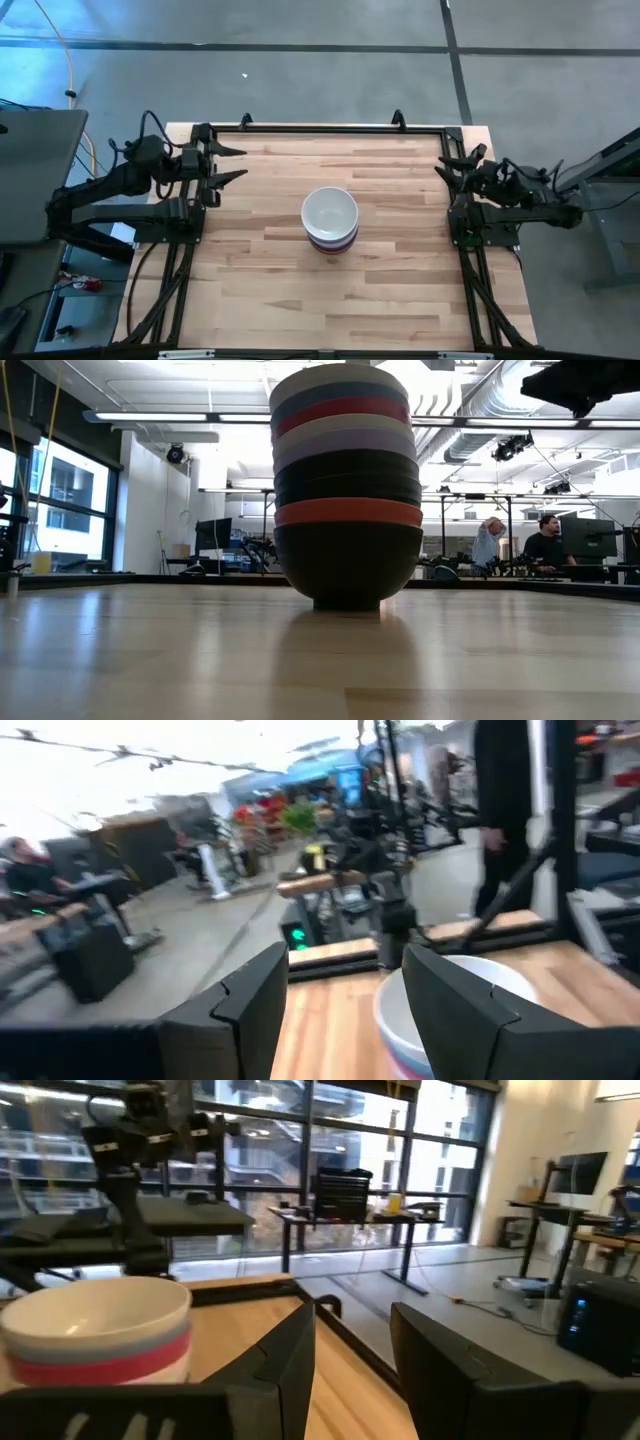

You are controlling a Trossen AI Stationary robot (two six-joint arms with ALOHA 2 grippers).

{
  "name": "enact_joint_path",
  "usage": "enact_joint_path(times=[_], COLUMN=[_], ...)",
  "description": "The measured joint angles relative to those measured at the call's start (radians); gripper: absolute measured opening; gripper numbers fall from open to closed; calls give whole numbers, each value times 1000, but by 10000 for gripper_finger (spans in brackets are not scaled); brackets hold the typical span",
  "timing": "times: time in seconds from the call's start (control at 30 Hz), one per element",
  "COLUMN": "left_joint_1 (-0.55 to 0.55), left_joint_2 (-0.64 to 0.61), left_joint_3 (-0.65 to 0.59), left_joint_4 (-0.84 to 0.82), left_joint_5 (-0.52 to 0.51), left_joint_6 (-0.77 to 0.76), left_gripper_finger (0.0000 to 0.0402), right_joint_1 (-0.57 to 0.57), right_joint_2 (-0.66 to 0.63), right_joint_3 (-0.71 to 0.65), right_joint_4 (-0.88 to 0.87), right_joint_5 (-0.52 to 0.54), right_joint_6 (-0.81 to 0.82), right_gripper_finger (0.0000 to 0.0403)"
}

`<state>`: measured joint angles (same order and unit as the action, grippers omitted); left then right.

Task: Nest bowls inside each other
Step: Return to Home Position

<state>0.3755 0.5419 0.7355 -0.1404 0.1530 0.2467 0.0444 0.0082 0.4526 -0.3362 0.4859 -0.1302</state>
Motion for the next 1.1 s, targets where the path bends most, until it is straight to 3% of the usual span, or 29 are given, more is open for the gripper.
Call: enact_joint_path(times=[0.37,0.77,1.1], left_joint_1=[98,110,110], left_joint_2=[-136,-273,-346], left_joint_3=[-145,-361,-483], left_joint_4=[77,237,354], left_joint_5=[-11,-10,58], left_joint_6=[-29,-96,-143], left_gripper_finger=[188,188,188], right_joint_1=[0,0,-1], right_joint_2=[18,18,18], right_joint_3=[-37,-304,-404], right_joint_4=[-42,355,482], right_joint_5=[-72,-125,-223], right_joint_6=[206,155,148], right_gripper_finger=[126,126,126])
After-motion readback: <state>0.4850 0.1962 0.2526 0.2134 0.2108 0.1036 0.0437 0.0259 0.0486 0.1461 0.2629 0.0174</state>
